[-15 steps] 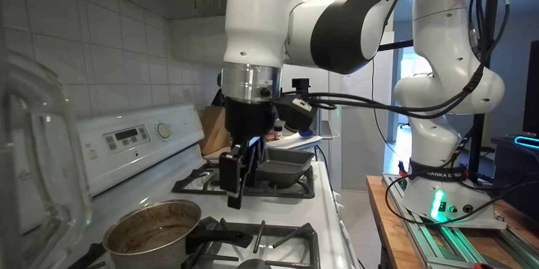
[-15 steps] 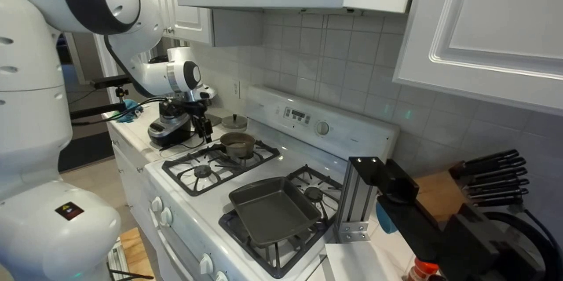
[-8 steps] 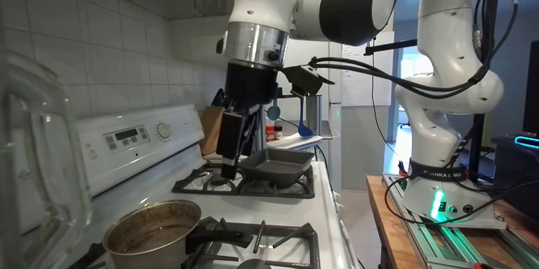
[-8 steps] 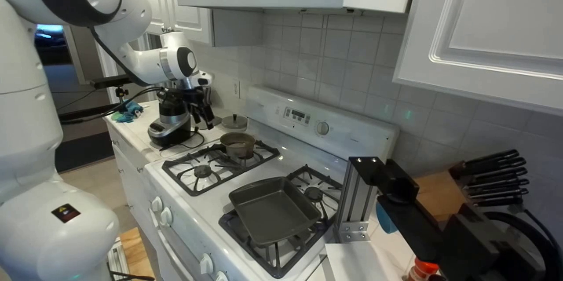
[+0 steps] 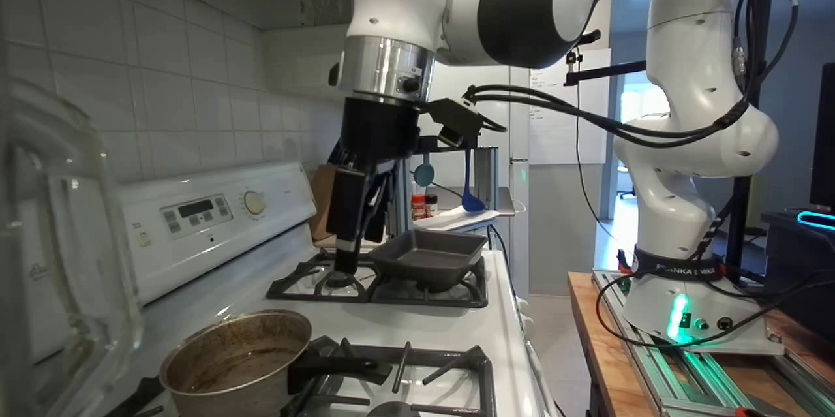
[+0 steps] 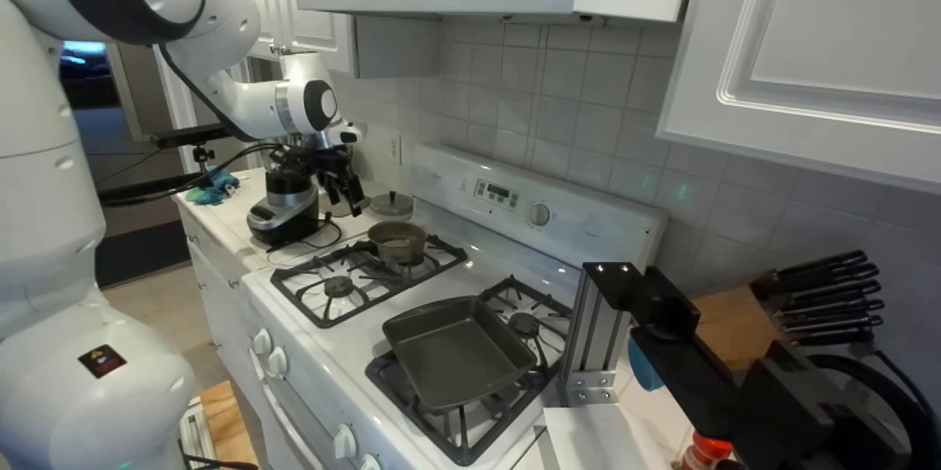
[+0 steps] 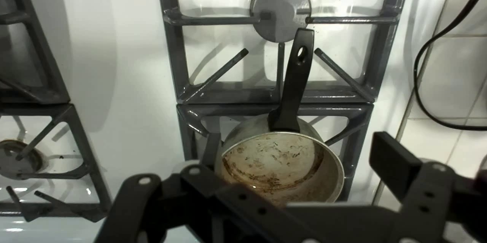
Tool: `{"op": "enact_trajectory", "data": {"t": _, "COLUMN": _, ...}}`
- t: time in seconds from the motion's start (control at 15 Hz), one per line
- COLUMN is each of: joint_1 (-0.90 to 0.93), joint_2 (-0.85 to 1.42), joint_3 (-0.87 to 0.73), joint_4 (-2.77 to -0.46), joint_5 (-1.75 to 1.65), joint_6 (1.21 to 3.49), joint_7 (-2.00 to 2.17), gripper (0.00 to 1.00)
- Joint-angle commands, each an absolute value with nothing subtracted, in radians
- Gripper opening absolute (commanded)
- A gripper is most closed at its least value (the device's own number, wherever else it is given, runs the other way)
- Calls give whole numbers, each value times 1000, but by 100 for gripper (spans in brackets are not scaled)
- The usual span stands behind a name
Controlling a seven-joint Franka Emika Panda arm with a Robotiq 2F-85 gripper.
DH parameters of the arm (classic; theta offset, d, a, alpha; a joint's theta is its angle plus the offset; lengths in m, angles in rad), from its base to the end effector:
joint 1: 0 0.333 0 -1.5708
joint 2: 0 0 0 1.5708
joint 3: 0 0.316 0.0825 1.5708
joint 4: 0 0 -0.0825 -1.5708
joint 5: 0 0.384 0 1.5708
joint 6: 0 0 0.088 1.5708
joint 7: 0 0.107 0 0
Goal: Move the pot to the bottom left stove stop
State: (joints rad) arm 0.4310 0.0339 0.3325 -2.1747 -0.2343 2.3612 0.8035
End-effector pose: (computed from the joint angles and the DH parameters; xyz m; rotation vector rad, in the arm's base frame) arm 0.4029 0.3805 0.3925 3.1078 0.1758 0.3543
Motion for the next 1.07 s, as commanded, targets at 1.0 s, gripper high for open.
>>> {"op": "enact_trajectory", "data": {"t": 1.0, "joint_1": 422, "joint_2": 205, "joint_3": 313, "joint_4": -2123, "joint_5": -106, "joint_6": 2396, "joint_7": 731, "gripper": 100}}
